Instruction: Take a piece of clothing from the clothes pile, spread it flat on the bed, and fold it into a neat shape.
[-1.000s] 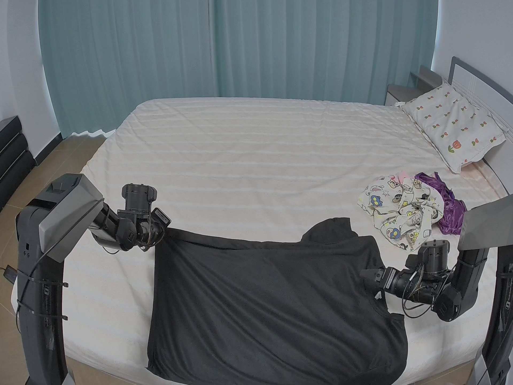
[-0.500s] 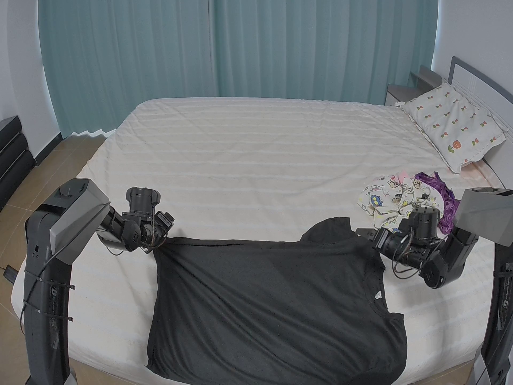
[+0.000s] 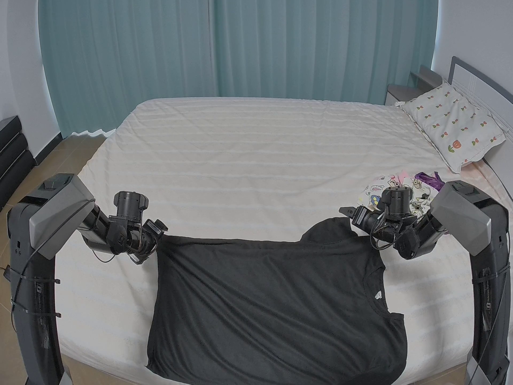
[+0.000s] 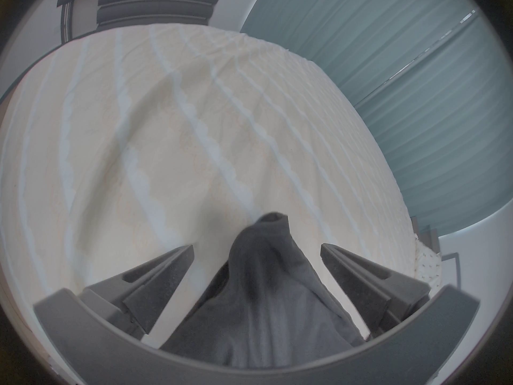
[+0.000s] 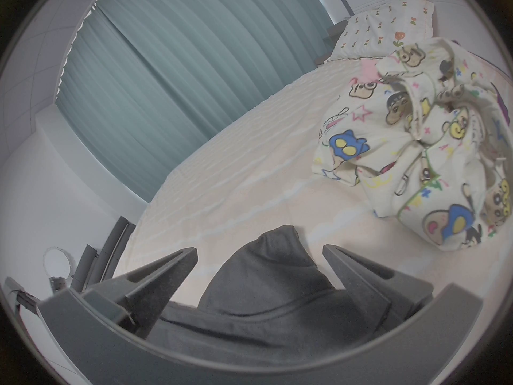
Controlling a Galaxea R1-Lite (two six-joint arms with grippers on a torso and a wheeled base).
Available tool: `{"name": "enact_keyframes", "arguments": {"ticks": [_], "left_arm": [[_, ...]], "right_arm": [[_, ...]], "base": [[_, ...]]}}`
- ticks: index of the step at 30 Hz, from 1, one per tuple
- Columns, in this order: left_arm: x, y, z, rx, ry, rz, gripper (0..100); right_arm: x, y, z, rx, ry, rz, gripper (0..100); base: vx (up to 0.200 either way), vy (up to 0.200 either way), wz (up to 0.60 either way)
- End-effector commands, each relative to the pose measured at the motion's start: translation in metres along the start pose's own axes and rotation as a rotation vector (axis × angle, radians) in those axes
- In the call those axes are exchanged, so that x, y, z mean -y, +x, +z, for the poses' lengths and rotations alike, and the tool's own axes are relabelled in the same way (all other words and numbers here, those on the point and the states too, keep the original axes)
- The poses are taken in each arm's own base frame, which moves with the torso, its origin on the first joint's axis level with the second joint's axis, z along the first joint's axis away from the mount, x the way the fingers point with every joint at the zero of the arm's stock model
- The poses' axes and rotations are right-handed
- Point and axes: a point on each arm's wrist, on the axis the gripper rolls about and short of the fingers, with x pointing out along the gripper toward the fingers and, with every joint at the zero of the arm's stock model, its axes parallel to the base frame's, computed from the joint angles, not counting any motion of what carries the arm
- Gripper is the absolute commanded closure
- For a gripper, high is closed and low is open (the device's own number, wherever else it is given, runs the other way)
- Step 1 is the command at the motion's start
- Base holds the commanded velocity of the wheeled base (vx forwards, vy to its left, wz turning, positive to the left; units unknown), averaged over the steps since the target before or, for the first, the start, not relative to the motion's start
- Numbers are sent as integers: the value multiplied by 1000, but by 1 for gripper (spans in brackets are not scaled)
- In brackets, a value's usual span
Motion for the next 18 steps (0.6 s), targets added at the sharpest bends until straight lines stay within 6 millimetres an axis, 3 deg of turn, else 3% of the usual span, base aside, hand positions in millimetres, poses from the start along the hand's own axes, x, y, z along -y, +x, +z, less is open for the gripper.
{"name": "enact_keyframes", "arguments": {"ticks": [1,6,13,14,18], "left_arm": [[0,-29,4,-22,-50,-33,0],[-15,-43,-10,-46,-53,-52,0],[-22,-44,-14,-38,-80,-67,0],[-22,-44,-14,-38,-80,-67,0],[-20,-44,-14,-36,-81,-71,0]], "right_arm": [[9,31,-22,-37,-29,-25,0],[12,48,-24,-40,-35,-44,0],[15,61,-35,-65,-39,-48,0],[16,63,-35,-72,-40,-53,100],[13,72,-26,-32,-41,-45,100]], "base": [[0,0,0],[0,0,0],[0,0,0],[0,0,0],[0,0,0]]}}
